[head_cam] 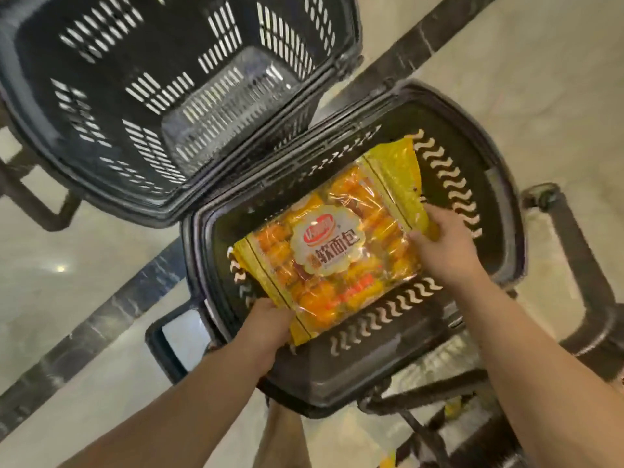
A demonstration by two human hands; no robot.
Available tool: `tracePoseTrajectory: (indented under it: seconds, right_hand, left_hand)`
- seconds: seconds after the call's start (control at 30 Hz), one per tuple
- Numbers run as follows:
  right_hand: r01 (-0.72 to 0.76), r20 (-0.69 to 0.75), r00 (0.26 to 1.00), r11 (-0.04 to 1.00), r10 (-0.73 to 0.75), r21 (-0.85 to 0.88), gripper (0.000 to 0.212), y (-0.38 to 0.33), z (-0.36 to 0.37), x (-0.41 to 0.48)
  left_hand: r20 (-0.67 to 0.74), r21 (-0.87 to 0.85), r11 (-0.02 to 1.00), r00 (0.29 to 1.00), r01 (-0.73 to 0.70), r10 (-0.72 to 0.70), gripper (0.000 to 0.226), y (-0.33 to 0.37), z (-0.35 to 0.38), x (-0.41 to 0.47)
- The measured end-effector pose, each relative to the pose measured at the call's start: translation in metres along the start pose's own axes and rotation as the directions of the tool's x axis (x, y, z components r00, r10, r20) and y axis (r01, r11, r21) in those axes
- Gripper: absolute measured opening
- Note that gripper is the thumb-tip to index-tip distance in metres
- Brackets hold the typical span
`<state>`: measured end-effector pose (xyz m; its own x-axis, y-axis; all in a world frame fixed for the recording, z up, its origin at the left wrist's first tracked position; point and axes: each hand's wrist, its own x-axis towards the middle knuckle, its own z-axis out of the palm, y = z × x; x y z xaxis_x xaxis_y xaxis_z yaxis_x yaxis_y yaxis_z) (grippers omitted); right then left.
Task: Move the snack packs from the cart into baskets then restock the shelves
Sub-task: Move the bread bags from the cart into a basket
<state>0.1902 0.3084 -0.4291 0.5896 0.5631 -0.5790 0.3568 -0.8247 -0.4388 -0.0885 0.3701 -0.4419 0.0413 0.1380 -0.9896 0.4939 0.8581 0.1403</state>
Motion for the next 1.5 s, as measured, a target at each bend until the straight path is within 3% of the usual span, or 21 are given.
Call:
tracePoseTrajectory:
  seconds: [0.1,0.2,0.43,0.63,0.73,0.83,0.93,1.0,1.07,1.13,1.17,1.23,1.37,1.5]
  right_hand:
    - [0.007,-0.01,1.0,0.999,-0.006,0.042,0.038,0.008,0.012,0.01]
    - [-0.103,0.009,0.995,0.995,0.103,0.017,0.051,0.012,0.015,0.013]
    - [-0.214,0.047,0.975,0.974,0.218,-0.079,0.067,0.008,0.021,0.021]
    - [-0.173,0.009,0.985,0.982,0.175,-0.076,0.066,0.004,0.022,0.007]
    - [-0.122,-0.004,0.993,0.985,0.122,-0.123,0.066,0.0,0.017,-0.004]
    - [-0.112,-0.017,0.994,0.98,0.111,-0.164,0.063,-0.005,0.009,-0.021]
    - [-0.086,-0.004,0.996,0.978,0.086,-0.191,0.063,-0.018,-0.002,-0.045]
    - [-0.034,0.008,0.999,0.973,0.037,-0.229,0.062,-0.029,-0.013,-0.064]
    - [0.02,0.013,1.0,0.965,-0.017,-0.26,0.06,-0.042,-0.027,-0.086]
    - [0.071,-0.01,0.997,0.951,-0.078,-0.301,0.06,-0.056,-0.043,-0.11]
    - [0.092,-0.032,0.994,0.943,-0.107,-0.32,0.061,-0.064,-0.053,-0.123]
    - [0.113,-0.092,0.984,0.932,-0.154,-0.343,0.06,-0.081,-0.074,-0.151]
    - [0.111,-0.213,0.953,0.904,-0.214,-0.412,0.059,-0.117,-0.124,-0.217]
    - [0.062,-0.306,0.93,0.909,-0.202,-0.411,0.059,-0.148,-0.172,-0.297]
  left_hand:
    - [0.022,-0.008,1.0,1.0,-0.007,0.007,0.019,-0.004,0.004,0.008]
    - [-0.019,0.002,1.0,1.0,0.017,-0.017,0.015,-0.009,0.003,0.018]
    - [0.025,0.09,0.991,0.994,0.102,-0.105,0.044,-0.001,0.0,0.026]
    - [0.02,0.039,0.99,0.99,0.138,-0.139,0.042,0.01,-0.004,0.015]
    - [0.013,0.065,0.994,0.995,0.093,-0.094,0.032,0.015,-0.006,0.002]
    - [-0.052,0.261,0.965,0.998,-0.003,0.018,0.018,0.025,-0.008,-0.018]
    - [-0.044,0.412,0.898,0.981,-0.153,0.187,0.031,0.044,-0.006,-0.052]
    - [0.006,0.542,0.793,0.944,-0.279,0.328,0.053,0.058,-0.003,-0.079]
    - [0.123,0.637,0.644,0.88,-0.424,0.458,0.052,0.072,-0.003,-0.108]
    - [0.222,0.739,0.435,0.795,-0.515,0.564,0.042,0.089,-0.003,-0.145]
    - [0.272,0.781,0.319,0.752,-0.537,0.6,0.05,0.096,-0.003,-0.16]
    - [0.386,0.843,0.071,0.692,-0.533,0.61,0.073,0.11,-0.005,-0.192]
    - [0.575,0.816,-0.386,0.532,-0.43,0.622,0.083,0.133,-0.001,-0.274]
    - [0.696,0.703,-0.663,0.439,-0.256,0.568,0.086,0.127,0.008,-0.372]
